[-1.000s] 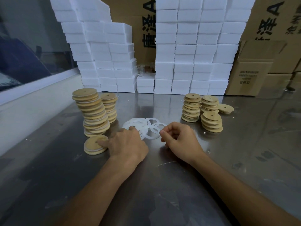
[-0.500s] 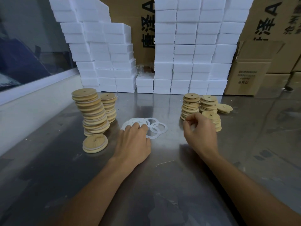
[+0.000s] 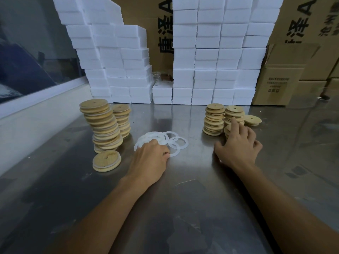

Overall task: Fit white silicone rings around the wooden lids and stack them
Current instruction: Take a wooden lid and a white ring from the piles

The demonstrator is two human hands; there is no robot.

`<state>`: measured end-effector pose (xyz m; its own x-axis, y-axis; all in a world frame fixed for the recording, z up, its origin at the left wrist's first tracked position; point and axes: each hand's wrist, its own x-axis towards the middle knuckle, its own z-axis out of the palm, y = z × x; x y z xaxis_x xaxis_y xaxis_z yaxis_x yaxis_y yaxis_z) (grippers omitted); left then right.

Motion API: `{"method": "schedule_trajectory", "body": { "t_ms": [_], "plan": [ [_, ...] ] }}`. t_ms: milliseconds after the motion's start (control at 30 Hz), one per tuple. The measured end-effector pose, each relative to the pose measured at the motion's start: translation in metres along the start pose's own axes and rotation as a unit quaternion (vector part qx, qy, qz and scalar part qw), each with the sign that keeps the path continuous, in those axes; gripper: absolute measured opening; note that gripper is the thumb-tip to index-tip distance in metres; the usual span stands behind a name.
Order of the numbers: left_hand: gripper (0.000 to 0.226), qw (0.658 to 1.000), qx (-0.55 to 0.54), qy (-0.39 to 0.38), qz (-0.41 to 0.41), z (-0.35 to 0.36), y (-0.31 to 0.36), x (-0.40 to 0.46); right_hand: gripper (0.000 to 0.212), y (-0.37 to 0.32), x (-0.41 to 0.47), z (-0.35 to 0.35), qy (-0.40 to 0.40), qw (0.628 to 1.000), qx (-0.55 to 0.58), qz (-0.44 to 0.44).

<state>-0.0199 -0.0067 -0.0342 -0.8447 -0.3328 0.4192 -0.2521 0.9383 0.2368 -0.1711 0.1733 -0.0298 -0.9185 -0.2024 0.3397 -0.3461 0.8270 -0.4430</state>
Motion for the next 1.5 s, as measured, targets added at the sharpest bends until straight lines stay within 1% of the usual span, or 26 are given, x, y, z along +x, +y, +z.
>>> {"method": "schedule_trajectory", "body": {
  "t_ms": [67, 167, 200, 367, 433, 500, 567, 667, 733, 800, 867, 900, 967, 1033, 1067, 1100, 1133, 1200, 1233, 1267, 1300, 1367, 1400, 1433, 1500],
  "plan": [
    [0.021, 1.000, -0.017, 0.004, 0.000, -0.001, 0.001, 0.001, 0.067, -0.001, 0.000, -0.001, 0.023, 1.000, -0.011, 0.008],
    [0.018, 1.000, -0.031, 0.008, -0.001, -0.002, 0.003, 0.001, 0.038, -0.001, 0.000, -0.003, 0.064, 0.997, -0.037, 0.019],
    [0.016, 0.999, -0.038, 0.008, -0.003, -0.003, 0.003, 0.001, 0.034, -0.001, 0.000, -0.004, 0.071, 0.997, -0.035, 0.024],
    [0.010, 0.998, -0.062, -0.004, -0.012, -0.004, 0.006, -0.001, 0.035, 0.002, 0.002, -0.004, 0.071, 0.997, -0.007, 0.024],
    [0.009, 0.998, -0.067, 0.009, -0.004, -0.004, 0.007, 0.000, 0.035, 0.004, 0.002, -0.004, 0.089, 0.996, -0.006, 0.011],
    [0.015, 0.995, -0.090, 0.033, 0.004, -0.005, 0.008, 0.002, 0.032, 0.003, 0.002, -0.005, 0.108, 0.993, 0.030, -0.024],
    [0.019, 0.993, -0.106, 0.049, 0.008, -0.004, 0.008, 0.002, 0.024, 0.001, -0.001, -0.004, 0.119, 0.985, 0.101, -0.076],
    [0.013, 0.987, -0.146, 0.061, 0.014, -0.002, 0.009, 0.001, 0.021, -0.009, -0.009, -0.002, 0.119, 0.960, 0.218, -0.132],
    [0.009, 0.980, -0.186, 0.063, 0.013, -0.002, 0.010, 0.000, 0.023, -0.020, -0.015, 0.001, 0.072, 0.939, 0.310, -0.133],
    [0.008, 0.975, -0.212, 0.059, 0.020, -0.002, 0.010, 0.000, 0.025, -0.029, -0.018, 0.004, 0.001, 0.912, 0.403, -0.072],
    [0.009, 0.971, -0.230, 0.067, 0.018, -0.002, 0.011, 0.000, 0.028, -0.035, -0.021, 0.006, -0.079, 0.868, 0.490, 0.024],
    [0.011, 0.967, -0.245, 0.075, 0.011, -0.002, 0.011, 0.000, 0.029, -0.036, -0.022, 0.007, -0.108, 0.849, 0.513, 0.059],
    [0.018, 0.958, -0.276, 0.083, -0.004, -0.002, 0.013, 0.001, 0.026, -0.038, -0.023, 0.006, -0.138, 0.818, 0.549, 0.099],
    [0.023, 0.949, -0.303, 0.086, -0.025, -0.002, 0.013, 0.002, 0.014, -0.041, -0.024, 0.004, -0.150, 0.785, 0.588, 0.122],
    [0.025, 0.943, -0.317, 0.088, -0.037, -0.003, 0.014, 0.002, 0.008, -0.042, -0.023, 0.003, -0.149, 0.775, 0.601, 0.128],
    [0.026, 0.938, -0.332, 0.091, -0.049, -0.004, 0.015, 0.003, 0.007, -0.042, -0.023, 0.004, -0.145, 0.772, 0.605, 0.130],
    [0.027, 0.932, -0.346, 0.093, -0.059, -0.005, 0.016, 0.004, 0.010, -0.043, -0.023, 0.005, -0.139, 0.781, 0.595, 0.127],
    [0.028, 0.922, -0.368, 0.091, -0.080, -0.007, 0.017, 0.005, 0.014, -0.043, -0.025, 0.007, -0.122, 0.829, 0.536, 0.097],
    [0.029, 0.916, -0.381, 0.087, -0.091, -0.008, 0.018, 0.005, 0.017, -0.042, -0.026, 0.008, -0.112, 0.846, 0.514, 0.082],
    [0.031, 0.909, -0.397, 0.081, -0.100, -0.008, 0.019, 0.005, 0.020, -0.041, -0.027, 0.008, -0.105, 0.851, 0.508, 0.075],
    [0.032, 0.900, -0.416, 0.074, -0.107, -0.009, 0.019, 0.005, 0.022, -0.040, -0.026, 0.008, -0.105, 0.848, 0.514, 0.072],
    [0.032, 0.881, -0.454, 0.059, -0.119, -0.012, 0.019, 0.005, 0.018, -0.040, -0.028, 0.007, -0.110, 0.830, 0.542, 0.066],
    [0.032, 0.870, -0.474, 0.051, -0.123, -0.013, 0.020, 0.005, 0.015, -0.041, -0.029, 0.006, -0.108, 0.830, 0.545, 0.056],
    [0.031, 0.860, -0.493, 0.043, -0.125, -0.014, 0.020, 0.005, 0.015, -0.042, -0.030, 0.006, -0.103, 0.842, 0.528, 0.039],
    [0.030, 0.840, -0.526, 0.029, -0.129, -0.015, 0.020, 0.005, 0.033, -0.043, -0.032, 0.009, -0.112, 0.875, 0.472, -0.002]
  ]
}}
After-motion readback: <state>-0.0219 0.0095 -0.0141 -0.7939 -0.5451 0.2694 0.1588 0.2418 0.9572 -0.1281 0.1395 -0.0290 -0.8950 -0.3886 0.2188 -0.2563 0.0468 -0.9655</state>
